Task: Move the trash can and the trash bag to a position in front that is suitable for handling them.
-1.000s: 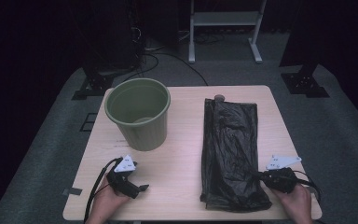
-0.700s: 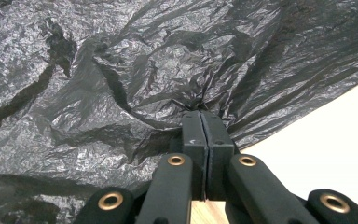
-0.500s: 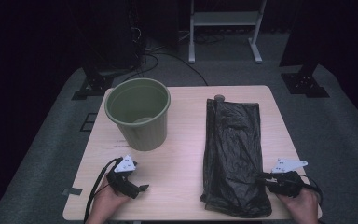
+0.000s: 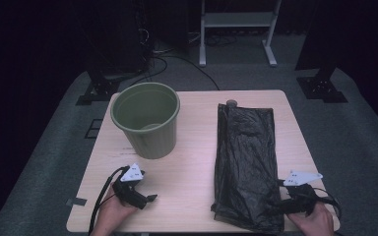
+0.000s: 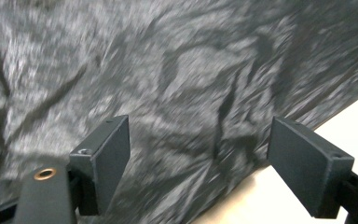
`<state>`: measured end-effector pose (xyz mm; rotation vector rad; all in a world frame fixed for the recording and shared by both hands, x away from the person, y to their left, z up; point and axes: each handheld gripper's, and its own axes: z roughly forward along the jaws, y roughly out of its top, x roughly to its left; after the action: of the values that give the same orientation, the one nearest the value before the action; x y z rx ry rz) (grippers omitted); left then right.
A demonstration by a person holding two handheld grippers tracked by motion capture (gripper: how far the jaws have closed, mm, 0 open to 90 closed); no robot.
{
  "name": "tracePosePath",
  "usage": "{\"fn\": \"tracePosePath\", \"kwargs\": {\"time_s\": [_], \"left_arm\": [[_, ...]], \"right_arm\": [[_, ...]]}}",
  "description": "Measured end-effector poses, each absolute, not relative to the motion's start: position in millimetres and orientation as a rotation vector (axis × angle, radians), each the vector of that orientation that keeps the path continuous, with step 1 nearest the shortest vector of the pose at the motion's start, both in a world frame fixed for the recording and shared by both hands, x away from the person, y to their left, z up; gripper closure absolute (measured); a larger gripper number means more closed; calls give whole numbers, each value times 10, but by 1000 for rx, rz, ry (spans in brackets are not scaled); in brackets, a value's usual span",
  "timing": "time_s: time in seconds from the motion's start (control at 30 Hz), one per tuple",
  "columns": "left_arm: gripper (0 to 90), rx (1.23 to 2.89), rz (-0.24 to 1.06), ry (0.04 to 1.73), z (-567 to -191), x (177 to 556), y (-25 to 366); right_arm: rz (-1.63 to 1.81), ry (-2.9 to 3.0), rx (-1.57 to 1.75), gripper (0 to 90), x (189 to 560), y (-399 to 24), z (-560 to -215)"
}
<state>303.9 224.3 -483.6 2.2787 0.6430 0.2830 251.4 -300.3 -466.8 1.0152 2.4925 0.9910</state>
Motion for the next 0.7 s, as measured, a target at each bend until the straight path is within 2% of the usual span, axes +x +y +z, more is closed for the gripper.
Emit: {"fn": "tracePosePath", "kwargs": {"time_s": [0.1,0.13,0.27,0.33,0.37,0.4,0.47,0.53,0.7], "left_arm": [[0,2280,284,642,-4835,3038,2244],[0,2280,283,643,-4835,3037,2244],[0,2278,283,644,-4836,3035,2243],[0,2278,283,644,-4835,3034,2243],[0,2279,284,643,-4835,3034,2244],[0,2279,284,644,-4835,3034,2244],[0,2279,284,643,-4835,3034,2244],[0,2279,283,643,-4835,3034,2244],[0,2278,283,643,-4836,3034,2244]], "right_arm": [[943,2503,1011,234,2424,-2981,-4699],[926,2502,1014,276,2399,-2984,-4702],[900,2512,1004,501,2364,-3002,-4701],[905,2518,987,639,2354,-3010,-4694],[909,2523,976,757,2350,-3015,-4693],[909,2523,976,757,2350,-3015,-4693],[897,2524,966,839,2350,-3025,-4691],[875,2517,970,866,2360,-3047,-4687],[878,2468,1037,867,2445,-3239,-4696]]}}
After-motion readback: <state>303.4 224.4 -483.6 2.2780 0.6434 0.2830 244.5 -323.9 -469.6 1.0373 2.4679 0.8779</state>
